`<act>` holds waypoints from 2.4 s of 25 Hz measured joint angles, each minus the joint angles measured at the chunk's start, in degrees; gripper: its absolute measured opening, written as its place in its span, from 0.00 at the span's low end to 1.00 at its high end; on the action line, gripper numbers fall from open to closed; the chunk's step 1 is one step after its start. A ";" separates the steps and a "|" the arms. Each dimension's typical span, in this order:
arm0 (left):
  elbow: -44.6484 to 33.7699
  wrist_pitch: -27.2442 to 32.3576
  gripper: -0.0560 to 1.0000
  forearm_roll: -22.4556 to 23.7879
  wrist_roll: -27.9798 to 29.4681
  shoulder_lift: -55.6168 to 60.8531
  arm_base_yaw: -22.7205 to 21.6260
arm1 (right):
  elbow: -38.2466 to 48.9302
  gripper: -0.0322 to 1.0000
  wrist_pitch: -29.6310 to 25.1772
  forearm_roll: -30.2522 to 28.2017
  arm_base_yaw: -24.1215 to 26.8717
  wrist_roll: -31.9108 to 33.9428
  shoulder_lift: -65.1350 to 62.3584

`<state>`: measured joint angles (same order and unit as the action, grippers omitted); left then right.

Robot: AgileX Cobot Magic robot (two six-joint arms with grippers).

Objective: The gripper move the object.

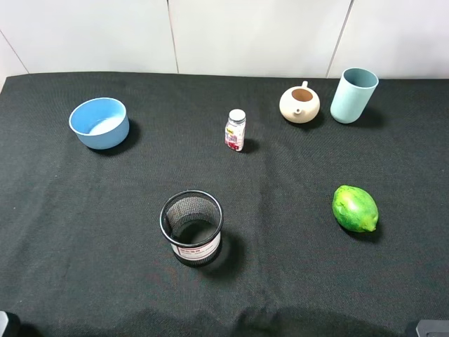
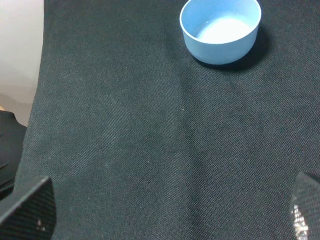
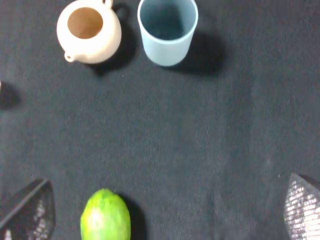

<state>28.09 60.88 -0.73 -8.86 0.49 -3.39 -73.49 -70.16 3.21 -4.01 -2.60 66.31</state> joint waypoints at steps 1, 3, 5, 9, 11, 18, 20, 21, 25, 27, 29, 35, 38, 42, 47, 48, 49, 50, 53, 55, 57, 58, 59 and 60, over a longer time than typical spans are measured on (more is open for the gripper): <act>0.00 0.00 0.99 0.00 0.00 0.00 0.00 | 1.43 0.70 0.00 0.00 0.00 0.00 -1.44; 0.00 0.00 0.99 0.00 0.00 0.00 0.00 | 3.93 0.70 0.00 0.00 0.00 0.00 -4.17; 0.00 0.00 0.99 0.00 0.00 0.00 0.00 | 6.59 0.70 0.00 0.00 0.00 0.00 -7.26; 0.00 0.00 0.99 0.00 0.00 0.00 0.00 | 10.77 0.70 -0.06 0.00 0.00 0.00 -13.64; 0.00 0.00 0.99 0.00 0.00 0.00 0.00 | 12.28 0.70 -0.06 0.00 0.00 0.00 -16.73; 0.00 0.00 0.99 0.00 0.00 0.00 0.00 | 16.03 0.70 -0.08 0.00 0.00 0.00 -28.13; 0.00 0.00 0.99 0.00 0.00 0.00 0.00 | 17.69 0.70 -0.08 0.00 0.00 0.00 -31.48; 0.00 0.00 0.99 0.00 0.00 0.00 0.00 | 18.46 0.70 -0.08 0.00 -0.05 0.00 -33.03; 0.00 0.00 0.99 0.00 0.00 0.00 0.00 | 22.69 0.70 -0.08 0.00 -0.29 0.00 -40.46; 0.00 0.00 0.99 0.00 0.00 0.00 0.00 | 25.19 0.70 -0.08 0.00 -0.29 0.00 -43.80; 0.00 0.00 0.99 0.00 0.00 0.00 0.00 | 27.56 0.70 -0.14 0.00 -0.29 0.00 -47.37; 0.00 0.00 0.99 0.00 0.00 0.00 0.00 | 33.35 0.70 -0.14 -0.17 -0.29 0.00 -56.60; 0.00 0.00 0.99 0.00 0.00 0.00 0.00 | 35.08 0.70 -0.14 -1.12 -0.29 0.00 -60.57; 0.00 0.00 0.99 0.00 0.00 0.00 0.00 | 36.55 0.70 -0.15 -3.70 -0.29 0.00 -65.40; 0.00 0.00 0.99 0.00 0.00 0.00 0.00 | 39.01 0.70 -0.22 -5.09 -0.29 0.00 -66.66; 0.00 0.00 0.99 0.00 0.00 0.00 0.00 | 39.70 0.70 -0.16 -5.02 -0.29 0.00 -66.66; 0.00 0.00 0.99 0.00 0.00 0.00 0.00 | 40.52 0.70 -0.16 -4.63 -0.29 0.00 -66.66; 0.00 0.00 0.99 0.00 0.00 0.00 0.00 | 41.15 0.70 -0.25 -4.18 -0.29 0.00 -66.66; 0.00 0.00 0.99 0.00 0.00 0.00 0.00 | 41.70 0.70 -0.36 -3.21 -0.29 0.00 -66.66; 0.00 0.00 0.99 0.00 0.00 0.00 0.00 | 41.70 0.70 -0.30 -3.21 -0.29 0.00 -66.66; 0.00 0.00 0.99 0.00 0.00 0.00 0.00 | 41.70 0.70 -0.30 -3.21 -0.29 0.00 -66.66; 0.00 0.00 0.99 0.00 0.00 0.00 0.00 | 41.70 0.70 -0.30 -3.21 -0.29 0.00 -66.66; 0.00 0.00 0.99 0.00 0.00 0.00 0.00 | 41.70 0.70 -0.30 -2.64 -0.29 0.00 -66.66; 0.00 0.00 0.99 0.00 0.00 0.00 0.00 | 41.70 0.70 -0.30 -2.26 -0.29 0.00 -66.66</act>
<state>28.09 60.88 -0.73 -8.86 0.49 -3.39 -31.79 -70.46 0.95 -4.30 -2.60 -0.36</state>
